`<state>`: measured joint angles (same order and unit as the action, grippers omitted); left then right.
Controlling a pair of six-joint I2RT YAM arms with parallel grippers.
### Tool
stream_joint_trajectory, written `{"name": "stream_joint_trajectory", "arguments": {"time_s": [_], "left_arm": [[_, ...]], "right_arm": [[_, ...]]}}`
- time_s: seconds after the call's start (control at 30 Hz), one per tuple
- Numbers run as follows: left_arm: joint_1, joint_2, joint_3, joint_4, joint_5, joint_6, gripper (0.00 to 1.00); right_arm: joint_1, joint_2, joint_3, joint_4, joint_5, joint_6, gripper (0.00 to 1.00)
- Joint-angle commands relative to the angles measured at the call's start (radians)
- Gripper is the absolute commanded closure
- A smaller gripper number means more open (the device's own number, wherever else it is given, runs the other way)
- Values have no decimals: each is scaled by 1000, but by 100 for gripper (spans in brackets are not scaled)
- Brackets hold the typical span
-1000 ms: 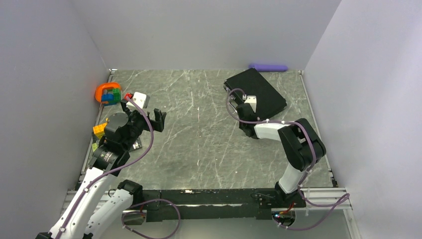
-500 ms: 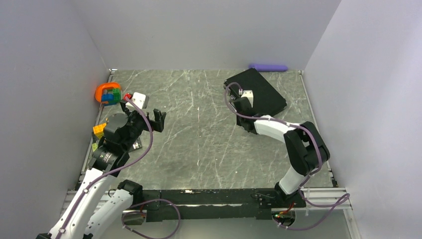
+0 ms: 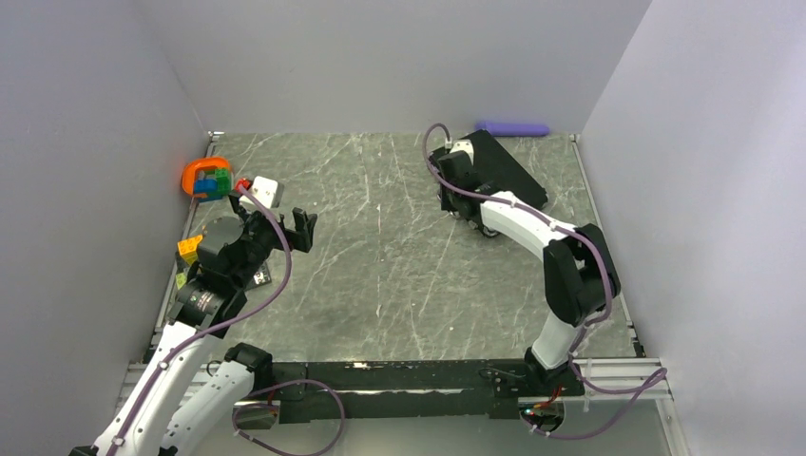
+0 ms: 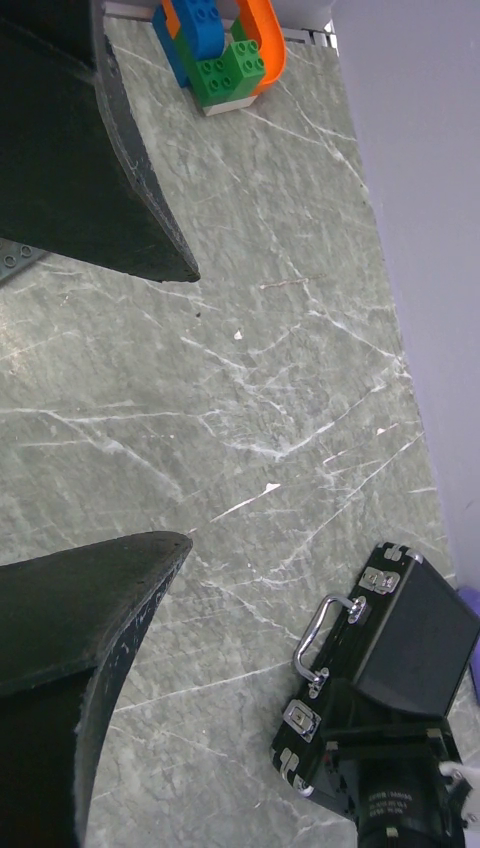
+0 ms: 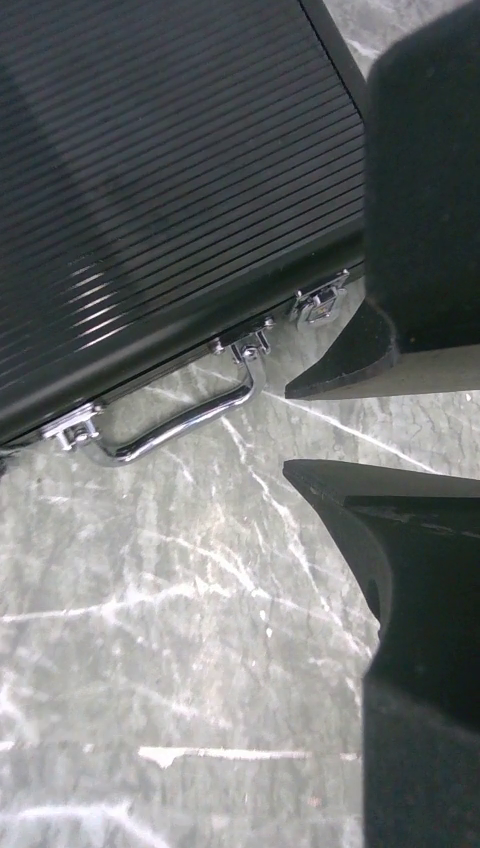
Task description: Pack up texas hold em set
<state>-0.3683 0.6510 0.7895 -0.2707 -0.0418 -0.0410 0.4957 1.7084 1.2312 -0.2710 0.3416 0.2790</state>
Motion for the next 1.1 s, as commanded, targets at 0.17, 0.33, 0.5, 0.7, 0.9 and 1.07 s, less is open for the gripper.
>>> {"name": "stream_joint_trajectory", "arguments": {"time_s": [0.17,0.33,0.5,0.7,0.9,1.07], "left_arm": [[-4,-5,22,20,17,-7,2],[-4,-5,21,21,15,-7,2],[-4,-4,22,19,18,-8,2],[-4,-4,20,20,17,-8,2],[-4,-4,20,20,16,-8,2],[-4,-2,20,21,14,-7,2]], "right_arm": [[-17,121,47,-122,31,-11,67],[-24,177,68,-169,74,-9,67],[-27,221,94,-215,146,-19,67],[-27,240,94,-222,257,-29,67],[-26,252,84,-194,335,-47,67],[-26,248,64,-174,396,-63,67]]}}
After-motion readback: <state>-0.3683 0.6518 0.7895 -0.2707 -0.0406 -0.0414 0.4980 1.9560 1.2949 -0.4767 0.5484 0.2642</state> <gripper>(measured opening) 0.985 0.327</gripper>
